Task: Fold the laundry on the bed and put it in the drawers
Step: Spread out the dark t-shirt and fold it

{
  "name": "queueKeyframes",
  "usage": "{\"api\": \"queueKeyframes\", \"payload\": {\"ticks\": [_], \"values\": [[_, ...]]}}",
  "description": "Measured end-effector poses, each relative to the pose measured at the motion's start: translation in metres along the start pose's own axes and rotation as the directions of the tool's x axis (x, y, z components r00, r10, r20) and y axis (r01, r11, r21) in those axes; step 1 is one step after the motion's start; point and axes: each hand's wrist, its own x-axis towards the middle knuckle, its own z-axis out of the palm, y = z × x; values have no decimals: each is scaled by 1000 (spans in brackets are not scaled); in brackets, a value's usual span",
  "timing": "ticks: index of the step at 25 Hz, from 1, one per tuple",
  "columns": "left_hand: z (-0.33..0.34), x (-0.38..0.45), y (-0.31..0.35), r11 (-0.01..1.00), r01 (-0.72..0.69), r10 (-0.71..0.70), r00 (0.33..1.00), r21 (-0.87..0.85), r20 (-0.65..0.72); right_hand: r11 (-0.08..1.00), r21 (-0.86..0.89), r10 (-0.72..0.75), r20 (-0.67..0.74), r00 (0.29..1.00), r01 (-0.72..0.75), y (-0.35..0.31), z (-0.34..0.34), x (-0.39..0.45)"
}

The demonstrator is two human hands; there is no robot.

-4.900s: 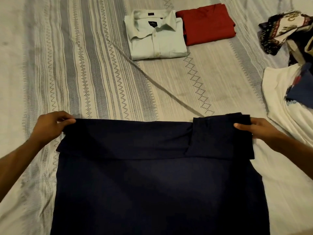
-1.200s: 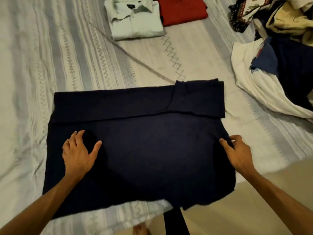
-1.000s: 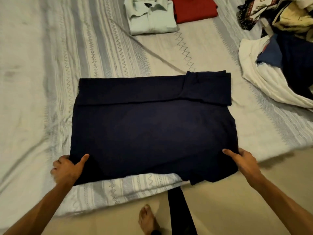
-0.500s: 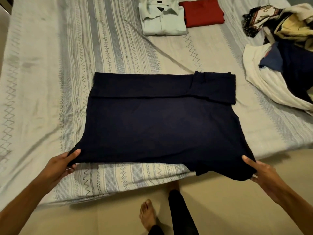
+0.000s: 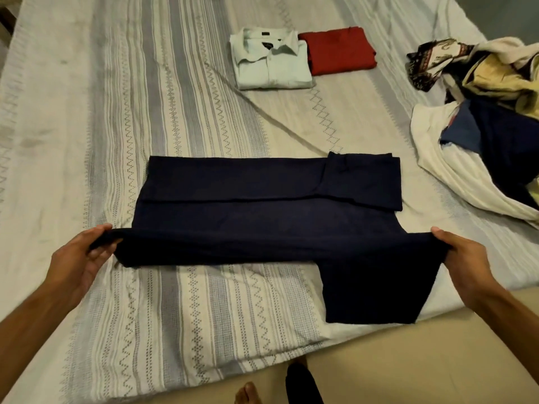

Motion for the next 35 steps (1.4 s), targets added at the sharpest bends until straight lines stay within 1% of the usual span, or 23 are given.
{"api": "queueKeyframes", "payload": {"ticks": [3,5,6,8,9,11,12,13,14,15,16,17,18,19,21,24,25,27,28,30,31,33,35], "values": [[26,45,-7,997,19,-23,998,69,64,989,-83,126,28,992,-123,9,25,57],[36,67,-14,964,-12,-11,996,266,85,959,-186,234,98,967,-213,19,35,81],[39,74,-19,899,-50,18,997,435,77,942,-236,271,119,955,-238,25,38,88],[46,78,-21,685,-90,37,995,723,88,933,-285,264,130,956,-219,33,37,95],[48,80,-21,578,-108,58,994,809,92,943,-271,238,138,961,-195,33,36,93],[51,85,-21,341,-243,216,960,908,176,961,-222,198,147,969,-163,30,35,87],[54,87,-22,179,-315,305,918,932,252,965,-211,190,153,970,-156,27,35,85],[58,87,-24,4,-394,370,854,919,364,965,-211,192,158,969,-157,26,34,85],[65,85,-26,-163,-470,376,783,867,495,961,-218,210,160,964,-173,25,34,86],[75,83,-30,-296,-555,331,704,777,629,955,-227,230,165,959,-190,24,33,88],[88,78,-33,-399,-619,264,629,676,731,948,-241,253,171,952,-208,23,33,89],[95,79,-38,-456,-677,191,559,577,807,942,-255,267,174,948,-218,24,33,90],[102,79,-40,-475,-716,144,510,511,848,940,-263,268,176,947,-217,24,35,90],[106,82,-42,-451,-751,124,483,483,867,943,-259,258,178,950,-208,23,34,92],[112,85,-38,-325,-792,159,493,517,856,959,-211,234,210,949,-189,16,32,96],[113,84,-24,-83,-770,233,602,632,764,976,-129,207,273,940,-177,5,30,101],[113,86,-22,-22,-750,260,635,662,728,978,-113,199,268,943,-174,5,31,103],[117,90,-24,60,-692,274,704,719,655,974,-133,207,192,960,-183,11,38,110],[119,93,-27,69,-658,262,737,749,623,964,-176,223,139,965,-197,16,42,113],[128,93,-35,-2,-617,270,757,787,594,945,-223,263,81,961,-240,22,48,117],[136,90,-39,-55,-631,280,734,774,619,942,-220,275,82,958,-252,23,49,119],[165,69,-51,-129,-729,261,629,673,732,944,-210,283,128,950,-253,22,46,119],[205,42,-67,-164,-812,197,530,560,825,953,-194,270,190,944,-234,20,42,114]]}}
